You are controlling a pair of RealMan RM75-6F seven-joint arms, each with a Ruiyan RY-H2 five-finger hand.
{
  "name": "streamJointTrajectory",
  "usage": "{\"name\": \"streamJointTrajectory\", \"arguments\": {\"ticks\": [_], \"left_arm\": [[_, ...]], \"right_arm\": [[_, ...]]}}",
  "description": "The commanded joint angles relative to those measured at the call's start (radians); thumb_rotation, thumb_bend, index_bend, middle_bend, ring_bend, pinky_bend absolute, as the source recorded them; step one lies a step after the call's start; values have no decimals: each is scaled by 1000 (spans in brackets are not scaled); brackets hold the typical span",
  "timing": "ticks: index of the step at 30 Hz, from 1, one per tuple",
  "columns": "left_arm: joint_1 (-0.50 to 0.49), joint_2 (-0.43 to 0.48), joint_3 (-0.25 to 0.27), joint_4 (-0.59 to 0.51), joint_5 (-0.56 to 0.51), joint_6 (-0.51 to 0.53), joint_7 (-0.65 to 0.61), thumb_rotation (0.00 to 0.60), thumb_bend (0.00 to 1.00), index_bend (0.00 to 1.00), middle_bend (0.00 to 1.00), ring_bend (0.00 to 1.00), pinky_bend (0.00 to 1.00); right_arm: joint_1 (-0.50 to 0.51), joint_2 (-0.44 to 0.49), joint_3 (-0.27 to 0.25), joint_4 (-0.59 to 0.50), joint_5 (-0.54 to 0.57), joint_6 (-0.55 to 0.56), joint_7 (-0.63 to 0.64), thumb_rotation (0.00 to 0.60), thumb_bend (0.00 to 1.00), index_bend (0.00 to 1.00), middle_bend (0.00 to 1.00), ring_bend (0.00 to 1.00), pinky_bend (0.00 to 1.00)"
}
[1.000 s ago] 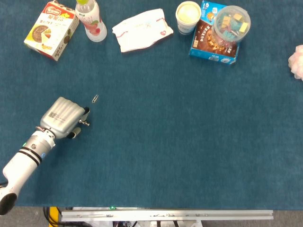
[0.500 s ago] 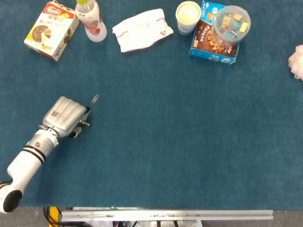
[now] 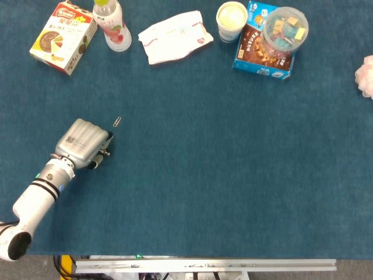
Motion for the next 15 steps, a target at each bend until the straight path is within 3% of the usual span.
{"name": "streamJointTrajectory", "arguments": {"ticks": [1, 15], "left_arm": [[-2, 0, 1, -2, -3, 0, 1, 600, 337, 507, 933, 913, 936], [-11, -8, 8, -3, -27, -2, 2, 600, 347, 517, 935, 915, 936]], "right_arm": [[0, 0, 0, 1, 1, -1, 1, 600, 324, 302, 371, 321, 415], [-6, 2, 1, 5, 3, 7, 12, 600, 324, 302, 372, 324, 415]]}}
